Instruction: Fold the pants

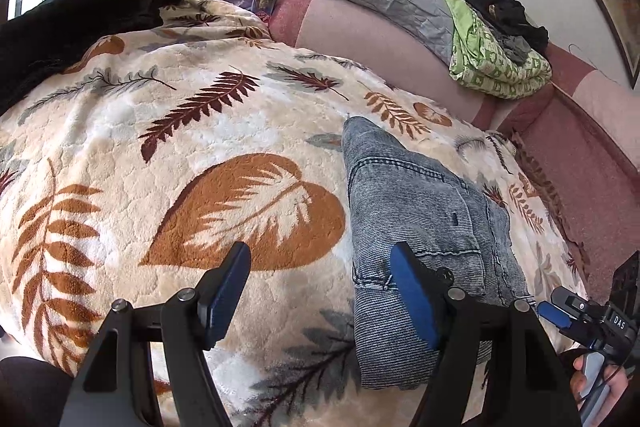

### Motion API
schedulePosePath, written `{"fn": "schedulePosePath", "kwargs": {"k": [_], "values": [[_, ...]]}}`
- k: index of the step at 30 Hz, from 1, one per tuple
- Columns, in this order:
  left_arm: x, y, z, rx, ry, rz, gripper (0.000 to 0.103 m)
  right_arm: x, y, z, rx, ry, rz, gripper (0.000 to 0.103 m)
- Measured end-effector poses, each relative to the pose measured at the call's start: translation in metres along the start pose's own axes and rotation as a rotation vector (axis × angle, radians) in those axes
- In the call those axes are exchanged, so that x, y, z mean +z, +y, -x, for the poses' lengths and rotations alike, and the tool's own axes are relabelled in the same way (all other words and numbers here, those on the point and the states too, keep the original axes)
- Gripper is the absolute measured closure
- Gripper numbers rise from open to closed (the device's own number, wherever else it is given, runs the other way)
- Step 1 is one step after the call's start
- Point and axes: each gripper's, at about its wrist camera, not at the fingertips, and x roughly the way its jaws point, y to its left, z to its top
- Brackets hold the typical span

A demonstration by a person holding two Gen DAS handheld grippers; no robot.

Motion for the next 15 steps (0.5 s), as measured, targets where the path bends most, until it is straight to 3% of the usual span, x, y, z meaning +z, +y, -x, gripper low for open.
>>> {"fn": "schedulePosePath", "kwargs": {"k": [8,15], "values": [[0.013,-0.008,-0.006,-0.13,0.083,0.001,0.03,0.029,-0.025,-0.018,0.129,0.138,-0.181,0.021],[0.038,-0.011,-0.038,-0.264,0.235,0.08,0.03,0.066,-0.027,-0.063,0.127,0.279,-0.237,0.021]]}}
